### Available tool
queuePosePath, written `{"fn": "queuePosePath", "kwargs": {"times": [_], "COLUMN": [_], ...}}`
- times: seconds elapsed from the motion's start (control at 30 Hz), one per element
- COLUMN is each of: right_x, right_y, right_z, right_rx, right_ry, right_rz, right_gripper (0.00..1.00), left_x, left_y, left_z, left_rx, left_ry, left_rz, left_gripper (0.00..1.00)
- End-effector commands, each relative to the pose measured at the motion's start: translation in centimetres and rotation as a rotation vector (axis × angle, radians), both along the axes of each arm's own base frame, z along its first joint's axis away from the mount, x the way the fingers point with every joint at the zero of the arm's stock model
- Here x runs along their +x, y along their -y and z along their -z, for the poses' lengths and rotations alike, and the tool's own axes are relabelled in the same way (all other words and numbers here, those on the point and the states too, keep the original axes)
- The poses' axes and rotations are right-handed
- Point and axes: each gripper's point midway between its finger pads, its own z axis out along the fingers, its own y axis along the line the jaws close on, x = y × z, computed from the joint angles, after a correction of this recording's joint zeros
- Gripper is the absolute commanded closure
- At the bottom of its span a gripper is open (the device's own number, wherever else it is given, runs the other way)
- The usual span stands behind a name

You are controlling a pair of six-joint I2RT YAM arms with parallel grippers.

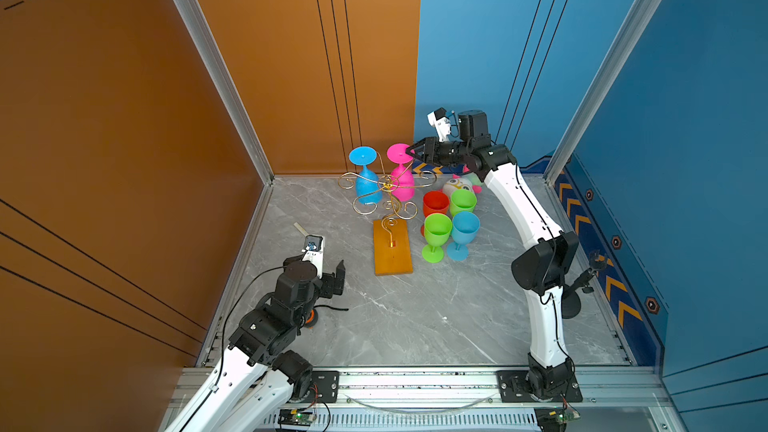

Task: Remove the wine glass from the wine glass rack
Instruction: 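Close the right gripper on the foot of the pink glass on the rack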

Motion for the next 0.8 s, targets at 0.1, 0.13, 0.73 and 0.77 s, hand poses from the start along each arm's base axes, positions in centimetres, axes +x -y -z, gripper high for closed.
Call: {"fn": "queuePosePath", "kwargs": {"times": [0.1,0.13,0.73,0.77], "right_x": [-0.4,-0.4,-1.0,-1.1], "right_y": [1.5,1.5,2.0,2.0], "right_z": [0.2,0.1,-1.7,-1.8], "right_rx": [-0.071,-0.071,-0.047,-0.045], "right_ry": [-0.007,-0.004,0.019,0.020], "right_rz": [0.051,0.051,0.048,0.047], "right_gripper": [0.72,0.73,0.94,0.95], "left_x": [0.1,0.1,0.2,0.1], "left_y": [-0.1,-0.1,-0.1,0.0], "left_z": [-0.2,-0.2,-0.1,-0.1], "left_rx": [-0.015,-0.015,-0.021,-0.022], "left_ry": [0.015,0.014,0.011,0.012], "left_rz": [-0.002,-0.002,-0.004,-0.001], "left_gripper": [0.02,0.02,0.02,0.02]}}
